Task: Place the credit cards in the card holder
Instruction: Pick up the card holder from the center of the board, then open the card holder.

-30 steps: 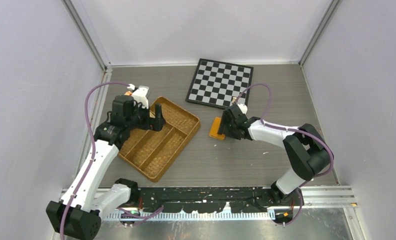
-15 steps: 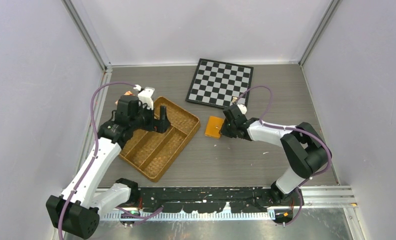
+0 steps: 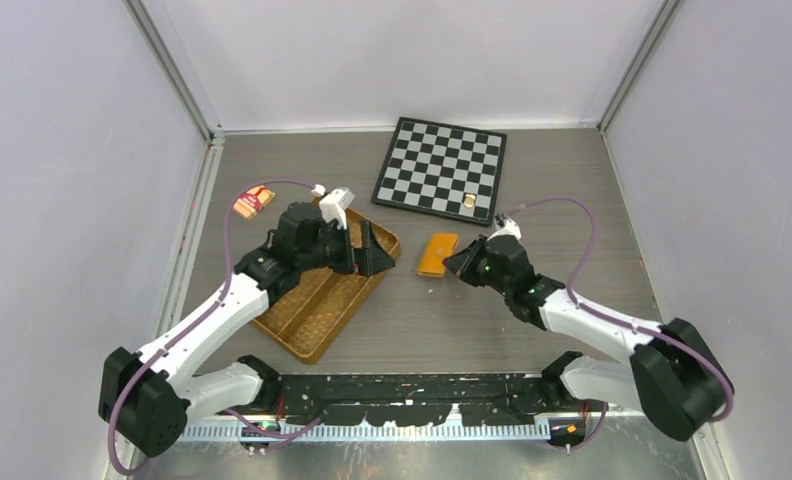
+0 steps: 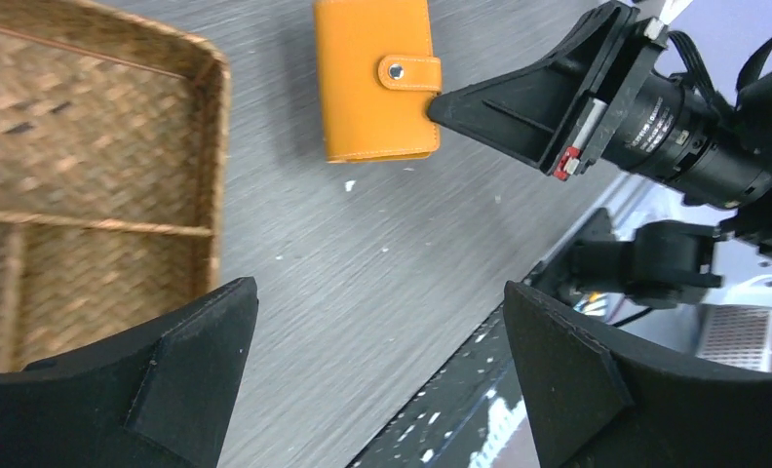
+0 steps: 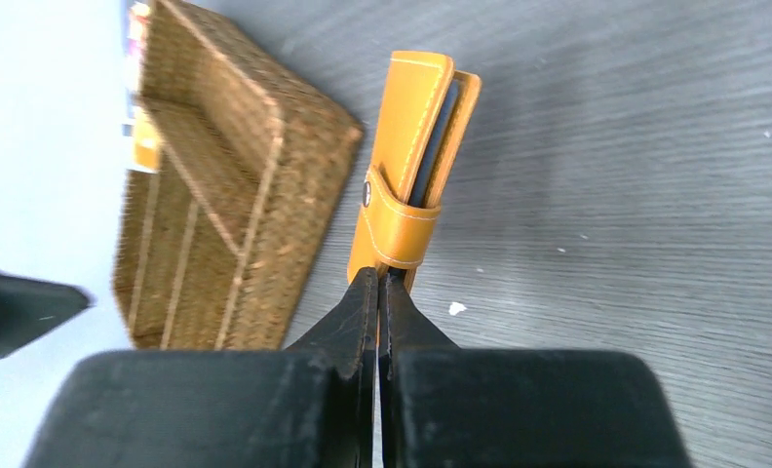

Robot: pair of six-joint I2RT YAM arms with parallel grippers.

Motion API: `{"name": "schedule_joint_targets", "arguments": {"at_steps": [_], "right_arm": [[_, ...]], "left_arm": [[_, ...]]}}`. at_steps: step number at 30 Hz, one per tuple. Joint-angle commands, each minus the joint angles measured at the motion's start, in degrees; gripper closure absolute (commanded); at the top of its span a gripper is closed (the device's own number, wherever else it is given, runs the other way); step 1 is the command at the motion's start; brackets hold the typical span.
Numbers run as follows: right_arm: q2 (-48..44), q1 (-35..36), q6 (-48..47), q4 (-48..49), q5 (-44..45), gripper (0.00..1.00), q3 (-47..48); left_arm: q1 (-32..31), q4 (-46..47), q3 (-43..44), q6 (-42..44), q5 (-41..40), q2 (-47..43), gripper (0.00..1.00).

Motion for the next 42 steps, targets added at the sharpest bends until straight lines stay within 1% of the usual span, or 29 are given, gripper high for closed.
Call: {"name": "schedule_joint_targets", "arguments": {"at_steps": [1, 6, 8, 13, 17, 22, 32, 34, 36, 37, 38, 40, 42], "right_arm": [[-7.4, 0.3, 1.1, 9.5, 0.0, 1.0, -2.8], [-12.9, 0.3, 1.5, 14.8, -1.4, 1.0, -5.8], [-15.0, 0.3, 1.7, 17.2, -3.8, 1.0, -6.5], [-19.5, 0.3, 1.7, 20.7, -8.2, 1.0, -5.9], [-20.7, 0.4, 2.0, 22.3, -11.9, 1.0, -4.2], [-20.0, 0.3, 3.4, 26.1, -15.4, 1.0, -3.4], [-18.3, 0.4, 5.2, 30.1, -19.7, 1.0, -2.4], [-18.0, 0.4, 5.3, 30.2, -20.2, 1.0, -2.2], [-17.4, 0.3, 5.5, 30.7, -20.6, 1.0, -2.2], [-17.3, 0.3, 5.5, 31.0, -20.7, 0.99, -2.3], [-17.0, 0.4, 5.5, 31.1, -20.9, 0.99, -2.2], [-16.7, 0.4, 5.5, 31.1, -21.1, 1.0, -2.2], [-16.5, 0.4, 5.2, 30.6, -21.1, 0.99, -2.2]], "left_arm": [[-0.9, 13.1, -1.4, -8.8, 4.4, 0.3, 0.0], [-1.0, 19.0, -3.7, -13.6, 6.3, 0.4, 0.0], [-1.0, 20.5, -4.4, -14.8, 6.6, 0.3, 0.0], [-1.1, 22.8, -4.7, -17.2, 7.3, 0.2, 0.0], [-1.1, 26.9, -4.4, -20.0, 9.4, 0.7, 0.0], [-1.1, 30.3, -4.5, -22.7, 12.3, 2.3, 0.13], [-1.3, 34.0, -4.7, -25.5, 14.0, 5.5, 0.18], [-1.5, 35.2, -4.7, -26.1, 14.4, 5.9, 0.23], [-1.6, 36.6, -4.6, -26.6, 14.9, 6.4, 0.34], [-1.7, 37.7, -4.6, -27.1, 15.3, 6.7, 0.44], [-1.7, 39.0, -4.6, -27.7, 16.1, 7.1, 0.48], [-1.7, 41.5, -4.8, -28.9, 17.1, 7.8, 0.54], [-1.7, 42.4, -5.0, -29.2, 17.2, 8.1, 0.65]]}}
